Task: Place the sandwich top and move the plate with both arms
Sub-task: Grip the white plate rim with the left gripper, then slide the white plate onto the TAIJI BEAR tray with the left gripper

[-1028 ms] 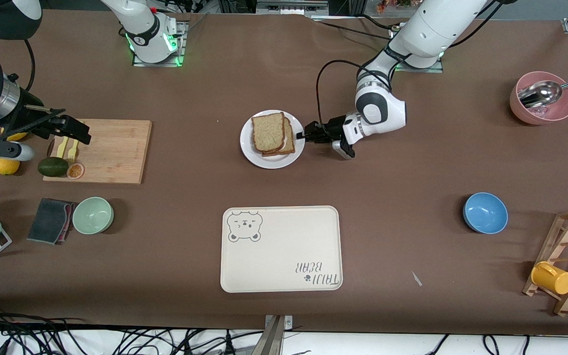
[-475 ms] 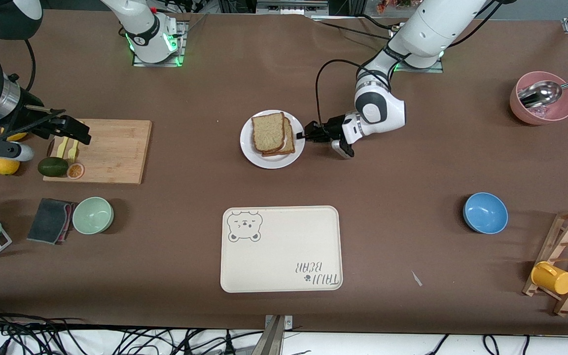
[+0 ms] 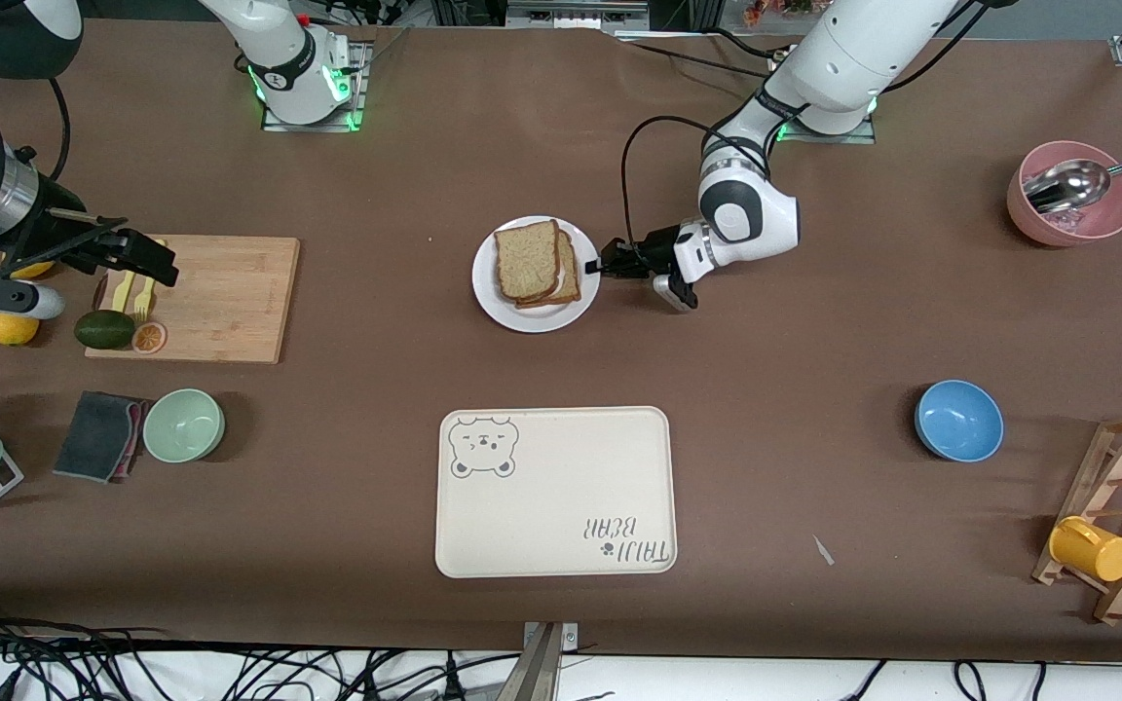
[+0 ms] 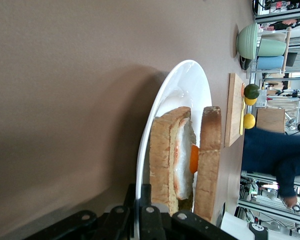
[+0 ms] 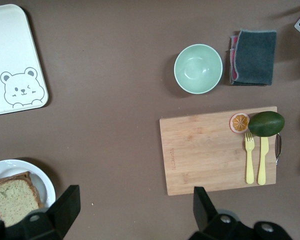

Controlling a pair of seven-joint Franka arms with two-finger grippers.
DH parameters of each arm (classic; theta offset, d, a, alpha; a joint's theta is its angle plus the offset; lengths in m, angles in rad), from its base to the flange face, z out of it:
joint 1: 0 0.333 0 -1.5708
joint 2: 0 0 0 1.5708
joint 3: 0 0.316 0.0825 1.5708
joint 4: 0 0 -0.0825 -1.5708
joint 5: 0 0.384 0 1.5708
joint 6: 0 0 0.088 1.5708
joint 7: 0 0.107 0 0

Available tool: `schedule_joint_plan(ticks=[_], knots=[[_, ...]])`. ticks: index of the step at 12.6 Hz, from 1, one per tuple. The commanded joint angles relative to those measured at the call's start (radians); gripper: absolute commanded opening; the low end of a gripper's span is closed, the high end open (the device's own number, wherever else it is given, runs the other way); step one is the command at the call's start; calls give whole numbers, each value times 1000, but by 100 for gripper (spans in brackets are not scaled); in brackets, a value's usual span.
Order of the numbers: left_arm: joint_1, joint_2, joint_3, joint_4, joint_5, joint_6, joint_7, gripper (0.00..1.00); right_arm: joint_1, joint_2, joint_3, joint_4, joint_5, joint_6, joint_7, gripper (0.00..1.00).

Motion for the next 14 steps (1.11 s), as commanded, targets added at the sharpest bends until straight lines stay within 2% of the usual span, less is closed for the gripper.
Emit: schedule_joint_plan(ticks=[1,4,6,9,13,14], knots=[[-8,-25,0,-16,-55,6,35,0,-2,1,-1,13,-4,-5,12,100],[5,-31,0,-6,-55,6,27,0,-2,4,-1,13,-7,-7,4,100],[29,-31,2,18,-55,6,20,0,3,4,2,13,-41,-14,4,100],[55,-31,5,61,-47,6,6,0,3,1,2,13,-44,-15,3,100],[66,-4,17,191,-33,18,-54,0,3,1,3,13,-44,-15,6,100],[63,11,35,234,5,31,-86,0,3,0,4,13,-44,-15,6,100]])
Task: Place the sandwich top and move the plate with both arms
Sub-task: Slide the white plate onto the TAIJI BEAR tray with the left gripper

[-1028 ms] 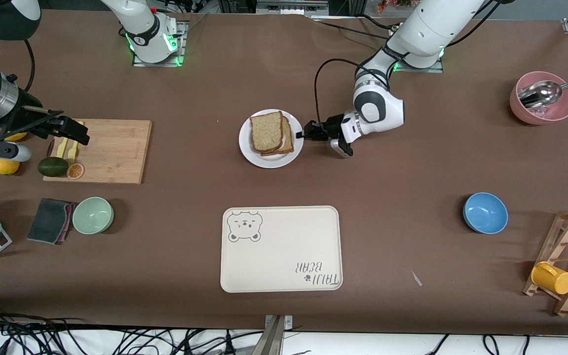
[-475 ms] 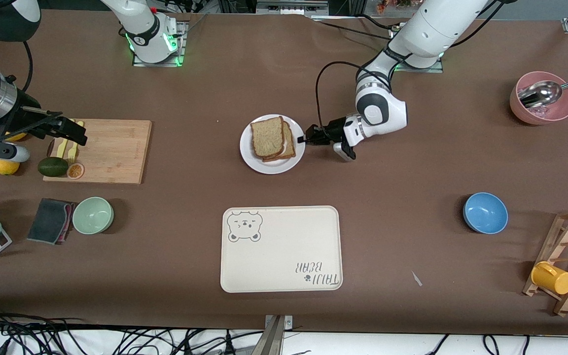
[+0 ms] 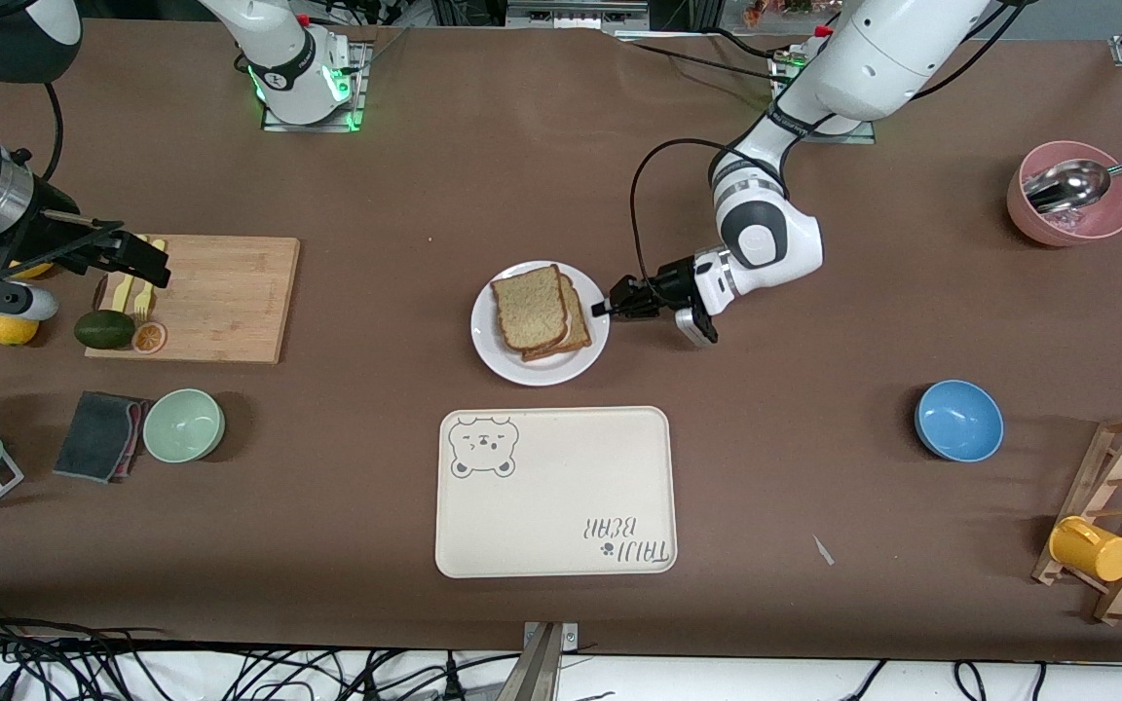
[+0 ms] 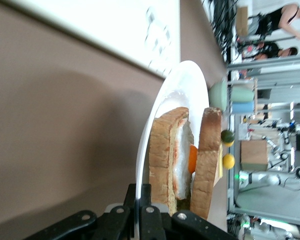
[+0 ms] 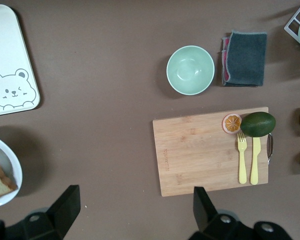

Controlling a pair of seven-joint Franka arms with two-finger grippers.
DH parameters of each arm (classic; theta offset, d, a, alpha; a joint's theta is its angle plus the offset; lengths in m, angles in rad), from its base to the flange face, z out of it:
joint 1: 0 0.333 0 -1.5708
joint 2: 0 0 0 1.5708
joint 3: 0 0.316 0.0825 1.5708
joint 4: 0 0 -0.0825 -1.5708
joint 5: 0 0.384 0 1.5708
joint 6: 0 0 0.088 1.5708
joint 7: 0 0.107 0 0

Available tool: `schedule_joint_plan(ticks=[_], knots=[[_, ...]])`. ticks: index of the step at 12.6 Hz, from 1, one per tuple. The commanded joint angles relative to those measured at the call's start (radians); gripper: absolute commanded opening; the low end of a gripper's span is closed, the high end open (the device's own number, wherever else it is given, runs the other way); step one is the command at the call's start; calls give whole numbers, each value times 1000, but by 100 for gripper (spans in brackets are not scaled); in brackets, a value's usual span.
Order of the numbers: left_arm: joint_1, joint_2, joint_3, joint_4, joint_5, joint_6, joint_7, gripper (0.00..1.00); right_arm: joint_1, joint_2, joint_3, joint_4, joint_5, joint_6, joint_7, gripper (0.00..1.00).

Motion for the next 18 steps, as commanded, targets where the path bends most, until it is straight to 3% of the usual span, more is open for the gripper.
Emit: schedule_joint_plan(ticks=[1,7,9,13,18], knots=[[-3,50,27,140,64,17,-107,0,2,-3,3,13,-17,-15,4,100],[-3,226,103,457,411,10,-463,0,1,-7,2,13,-20,-16,-4,100],[-5,289,137,556,436,4,-488,0,1,-7,2,13,-20,-16,-4,100],[-14,383,150,661,477,6,-500,0,1,-9,2,13,-20,-16,-5,100],[-18,417,160,699,477,7,-500,0,5,-15,9,13,-38,-22,6,100]])
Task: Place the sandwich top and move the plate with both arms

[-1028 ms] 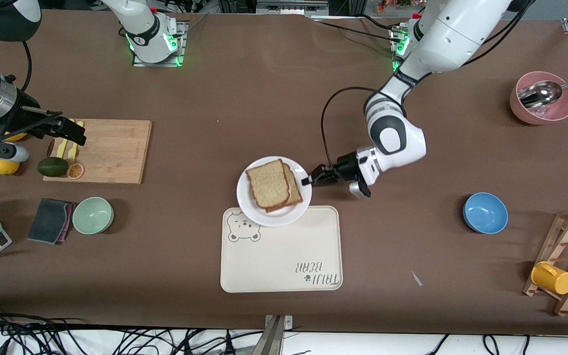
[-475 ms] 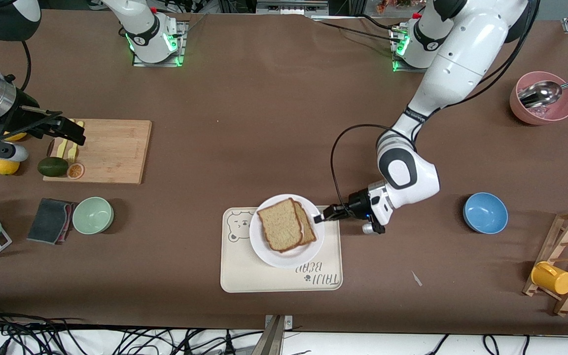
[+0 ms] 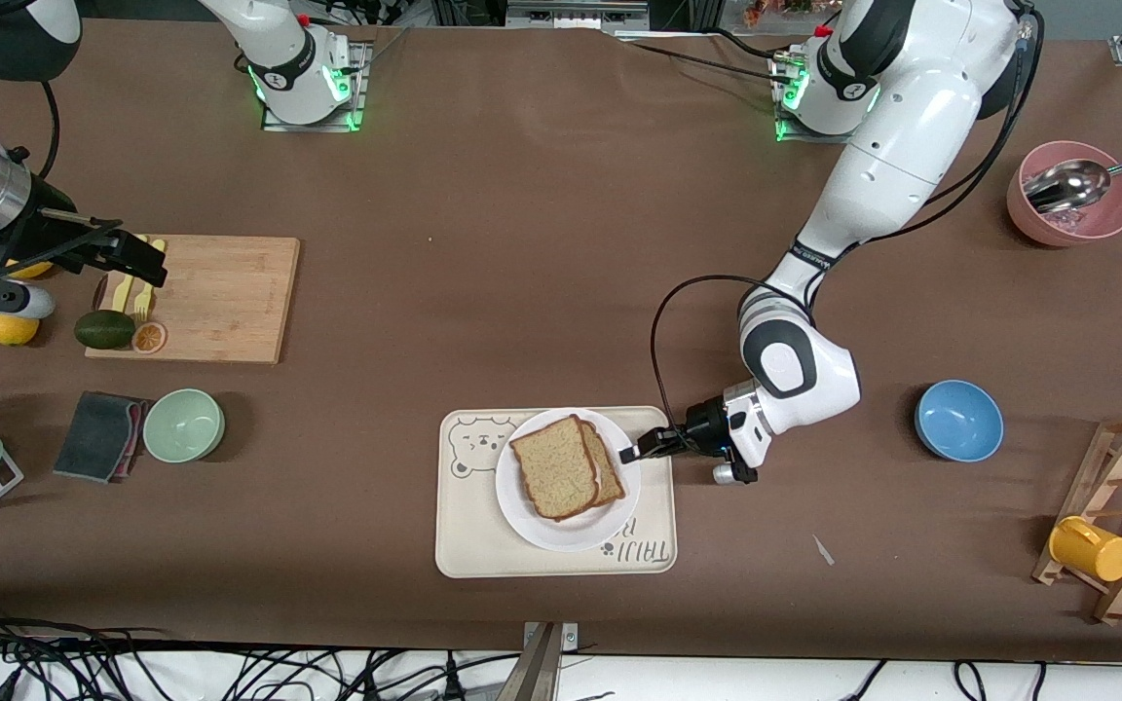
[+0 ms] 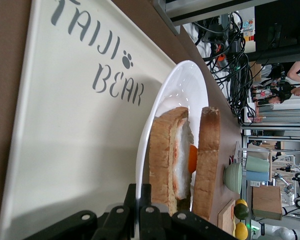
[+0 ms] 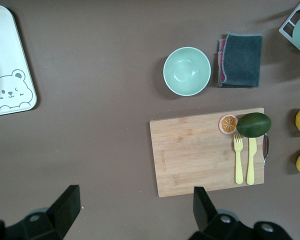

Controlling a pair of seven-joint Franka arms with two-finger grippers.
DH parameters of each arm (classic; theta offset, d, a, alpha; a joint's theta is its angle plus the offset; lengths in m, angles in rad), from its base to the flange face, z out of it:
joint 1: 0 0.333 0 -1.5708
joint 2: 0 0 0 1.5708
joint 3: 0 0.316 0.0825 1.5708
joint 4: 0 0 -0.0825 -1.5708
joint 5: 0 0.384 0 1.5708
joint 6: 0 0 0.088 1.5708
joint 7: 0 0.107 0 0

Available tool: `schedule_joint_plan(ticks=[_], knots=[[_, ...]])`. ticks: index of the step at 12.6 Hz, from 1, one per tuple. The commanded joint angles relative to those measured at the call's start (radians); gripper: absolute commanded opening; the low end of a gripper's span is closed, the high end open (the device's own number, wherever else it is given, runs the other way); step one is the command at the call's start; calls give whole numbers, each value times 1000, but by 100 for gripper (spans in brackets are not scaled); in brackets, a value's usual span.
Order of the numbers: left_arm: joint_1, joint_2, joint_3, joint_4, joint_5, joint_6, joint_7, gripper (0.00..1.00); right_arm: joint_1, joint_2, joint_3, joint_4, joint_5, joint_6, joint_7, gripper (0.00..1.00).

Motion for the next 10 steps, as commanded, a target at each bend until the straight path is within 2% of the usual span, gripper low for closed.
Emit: schedule_joint_plan(ticks=[1,2,4,5,7,8,10], knots=[[-14,18,6,45,28,-4,-29,8,5,-11,8,12,-21,-21,6,100],[-17,16,12,45,28,-4,-30,37,3,-11,8,12,-20,-22,6,100],[-17,15,13,43,31,-4,-29,64,3,-12,7,12,-14,-28,11,100],[-15,12,13,45,46,-6,-30,69,3,-12,6,12,-11,-33,12,100],[-3,5,13,45,73,-7,-30,72,3,-12,5,12,-8,-33,12,100],[5,2,13,45,89,-9,-29,81,3,-12,6,12,-8,-33,12,100],[24,-4,13,43,114,-42,-30,89,0,-12,2,12,8,-28,-6,100]])
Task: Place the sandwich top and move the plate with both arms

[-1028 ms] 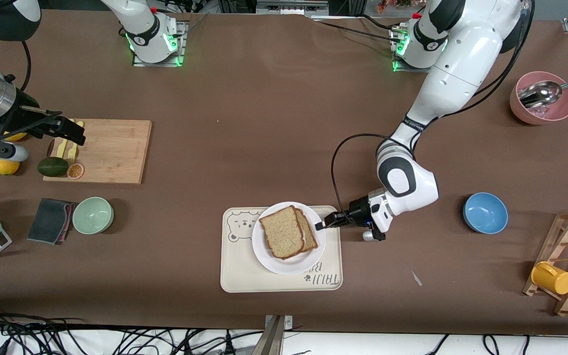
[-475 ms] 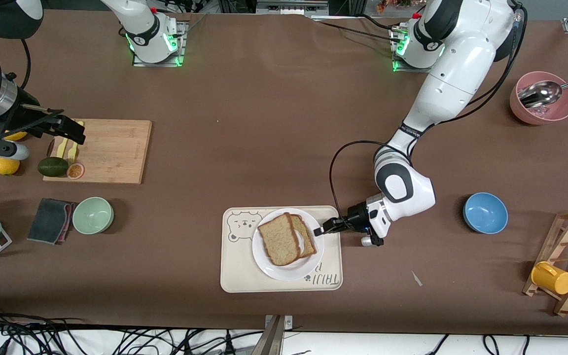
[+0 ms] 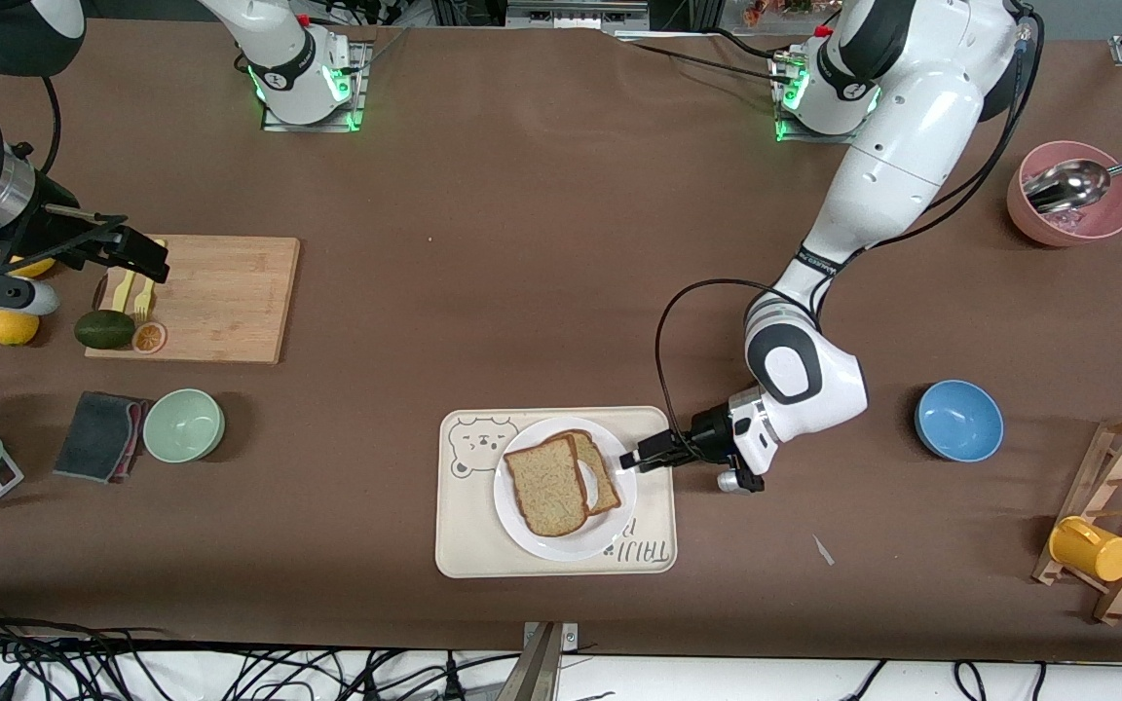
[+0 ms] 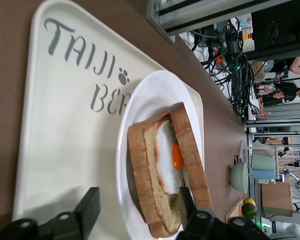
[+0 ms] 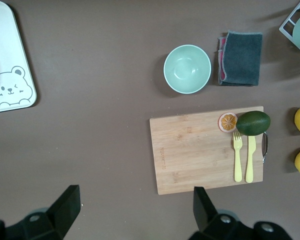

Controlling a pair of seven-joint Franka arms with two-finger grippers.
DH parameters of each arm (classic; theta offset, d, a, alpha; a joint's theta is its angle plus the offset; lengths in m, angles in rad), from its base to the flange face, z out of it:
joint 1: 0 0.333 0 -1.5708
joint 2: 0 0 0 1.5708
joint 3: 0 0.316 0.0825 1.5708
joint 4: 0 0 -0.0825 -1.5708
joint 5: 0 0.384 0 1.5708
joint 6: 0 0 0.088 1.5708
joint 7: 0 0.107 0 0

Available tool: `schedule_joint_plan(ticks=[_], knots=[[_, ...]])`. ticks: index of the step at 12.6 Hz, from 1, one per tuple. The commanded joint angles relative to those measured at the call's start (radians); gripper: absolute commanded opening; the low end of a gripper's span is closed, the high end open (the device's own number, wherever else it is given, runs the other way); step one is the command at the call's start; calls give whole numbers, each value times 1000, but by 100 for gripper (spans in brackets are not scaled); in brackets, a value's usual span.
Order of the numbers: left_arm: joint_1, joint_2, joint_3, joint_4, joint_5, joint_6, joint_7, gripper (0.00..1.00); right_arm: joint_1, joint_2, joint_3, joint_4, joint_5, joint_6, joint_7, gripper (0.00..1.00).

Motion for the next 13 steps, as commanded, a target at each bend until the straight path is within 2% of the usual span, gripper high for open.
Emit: schedule_joint_plan(ticks=[1,4,8,13], knots=[[30,-14,4,9,62,-62,-27,92,-1,-9,-10,12,41,-17,-8,100],[56,-52,5,-6,203,-104,-97,99,-1,-17,-44,9,60,-7,-2,100],[85,-129,5,-5,533,-153,-320,99,-1,-22,-55,8,30,-6,5,100],[131,-247,30,-6,890,-286,-533,99,-1,-20,-69,11,22,-15,5,100]])
